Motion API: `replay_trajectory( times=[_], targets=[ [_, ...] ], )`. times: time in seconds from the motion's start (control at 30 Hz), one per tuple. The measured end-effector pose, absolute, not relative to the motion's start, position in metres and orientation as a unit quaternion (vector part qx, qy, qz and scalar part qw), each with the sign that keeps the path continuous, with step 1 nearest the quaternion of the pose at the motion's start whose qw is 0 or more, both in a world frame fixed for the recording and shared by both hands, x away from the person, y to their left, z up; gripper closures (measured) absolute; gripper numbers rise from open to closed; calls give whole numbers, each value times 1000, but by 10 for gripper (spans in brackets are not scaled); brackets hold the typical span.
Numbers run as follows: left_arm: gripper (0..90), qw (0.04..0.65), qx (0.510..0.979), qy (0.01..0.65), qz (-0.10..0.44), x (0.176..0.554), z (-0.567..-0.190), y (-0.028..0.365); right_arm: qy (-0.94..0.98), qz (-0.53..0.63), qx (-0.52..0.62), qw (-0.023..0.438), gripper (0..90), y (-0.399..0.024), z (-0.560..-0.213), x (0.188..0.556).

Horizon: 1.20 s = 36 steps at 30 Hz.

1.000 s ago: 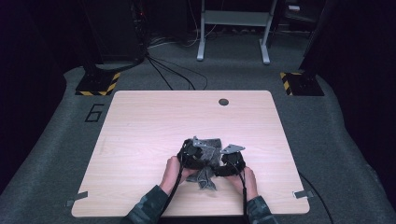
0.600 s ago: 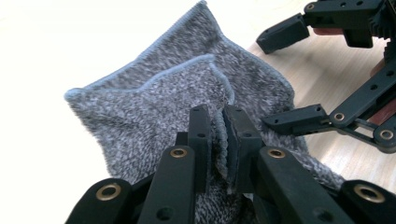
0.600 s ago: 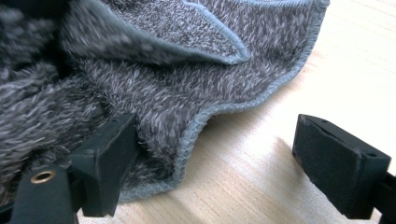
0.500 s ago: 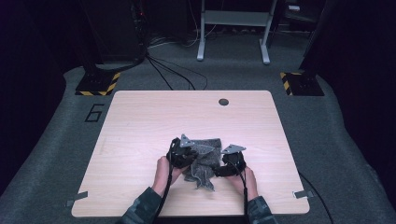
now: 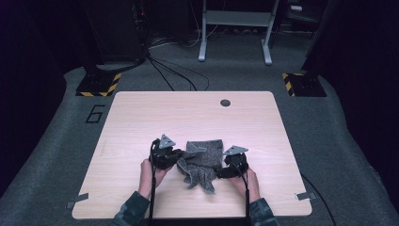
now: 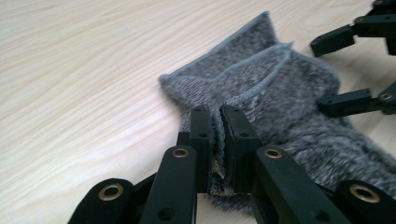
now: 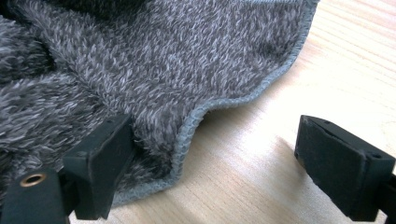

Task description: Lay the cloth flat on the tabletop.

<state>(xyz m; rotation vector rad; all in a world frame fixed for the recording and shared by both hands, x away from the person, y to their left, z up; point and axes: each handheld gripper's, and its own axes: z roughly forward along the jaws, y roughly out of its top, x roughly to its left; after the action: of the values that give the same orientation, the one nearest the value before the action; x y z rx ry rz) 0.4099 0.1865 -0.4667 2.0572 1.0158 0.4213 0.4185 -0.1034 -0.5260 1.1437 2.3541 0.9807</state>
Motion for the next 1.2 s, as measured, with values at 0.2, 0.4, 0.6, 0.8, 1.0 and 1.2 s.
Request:
replay_trajectory(
  times=[0.2,0.4,0.6,0.8,1.0,1.2],
  targets=[
    [830,387,803,420,171,408,-471,206,829,346,405,169,113,-103,-526,418],
    [827,382,788,451,173,409,-480,227,832,344,401,169,113,-104,-525,417],
    [817,360,777,490,164,411,-500,254,830,346,404,168,113,-104,-526,416],
    [761,352,767,513,157,413,-508,268,831,347,400,170,113,-105,-526,417],
    [530,347,762,524,155,414,-505,277,833,344,400,166,114,-105,-525,417],
    [375,355,758,526,153,421,-498,281,836,340,399,160,112,-106,-524,420]
  ],
)
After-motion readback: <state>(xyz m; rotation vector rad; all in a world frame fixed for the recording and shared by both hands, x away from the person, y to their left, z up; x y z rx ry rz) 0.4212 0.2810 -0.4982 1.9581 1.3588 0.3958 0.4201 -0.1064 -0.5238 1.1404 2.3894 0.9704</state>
